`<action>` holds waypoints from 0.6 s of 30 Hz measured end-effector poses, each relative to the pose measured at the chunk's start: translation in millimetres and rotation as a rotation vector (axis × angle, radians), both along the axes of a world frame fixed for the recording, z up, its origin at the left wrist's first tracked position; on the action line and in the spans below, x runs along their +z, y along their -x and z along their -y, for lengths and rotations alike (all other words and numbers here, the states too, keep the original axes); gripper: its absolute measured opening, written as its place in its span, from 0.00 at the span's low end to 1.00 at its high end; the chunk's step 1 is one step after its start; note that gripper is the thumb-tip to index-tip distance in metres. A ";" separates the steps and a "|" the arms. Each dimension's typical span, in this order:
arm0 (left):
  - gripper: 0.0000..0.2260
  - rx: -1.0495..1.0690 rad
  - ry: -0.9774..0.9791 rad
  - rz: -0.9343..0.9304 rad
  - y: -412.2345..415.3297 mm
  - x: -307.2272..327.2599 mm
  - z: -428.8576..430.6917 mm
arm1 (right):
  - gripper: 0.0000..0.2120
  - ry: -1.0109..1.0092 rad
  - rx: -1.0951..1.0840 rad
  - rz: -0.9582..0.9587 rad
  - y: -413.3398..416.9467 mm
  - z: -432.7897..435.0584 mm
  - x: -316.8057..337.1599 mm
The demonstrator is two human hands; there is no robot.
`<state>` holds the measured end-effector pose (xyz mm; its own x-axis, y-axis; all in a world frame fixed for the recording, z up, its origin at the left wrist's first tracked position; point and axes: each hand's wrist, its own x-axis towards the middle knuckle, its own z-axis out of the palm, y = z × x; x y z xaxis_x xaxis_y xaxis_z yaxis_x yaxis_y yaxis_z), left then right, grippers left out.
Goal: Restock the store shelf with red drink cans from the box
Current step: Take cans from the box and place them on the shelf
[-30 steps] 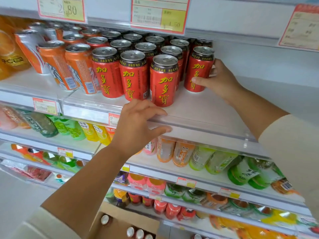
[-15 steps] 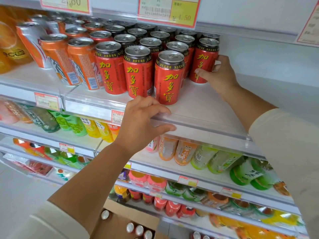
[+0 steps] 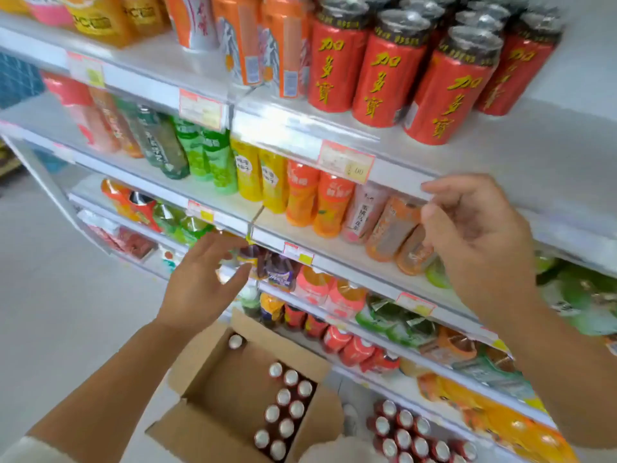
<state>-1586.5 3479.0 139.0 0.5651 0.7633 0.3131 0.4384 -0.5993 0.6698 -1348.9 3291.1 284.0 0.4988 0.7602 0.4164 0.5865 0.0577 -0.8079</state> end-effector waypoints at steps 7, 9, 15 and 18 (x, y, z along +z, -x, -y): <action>0.19 0.344 0.677 -0.422 110.2 -160.9 16.0 | 0.15 0.869 0.379 -0.219 104.6 -78.1 -217.9; 0.21 0.397 0.814 -0.487 131.9 -215.0 25.3 | 0.09 1.032 0.395 -0.219 120.1 -94.6 -290.1; 0.18 0.518 1.077 -0.504 150.0 -402.3 54.0 | 0.28 1.338 0.440 -0.122 136.4 -118.5 -544.7; 0.21 0.554 1.145 -0.423 144.5 -507.9 64.8 | 0.29 1.368 0.440 -0.064 144.5 -138.1 -656.5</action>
<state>-1731.0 3414.2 -368.9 -0.0076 0.6348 -0.7727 0.7361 0.5265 0.4253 -1493.4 3429.3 -372.5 0.1121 0.6318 -0.7670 0.6864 -0.6074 -0.4000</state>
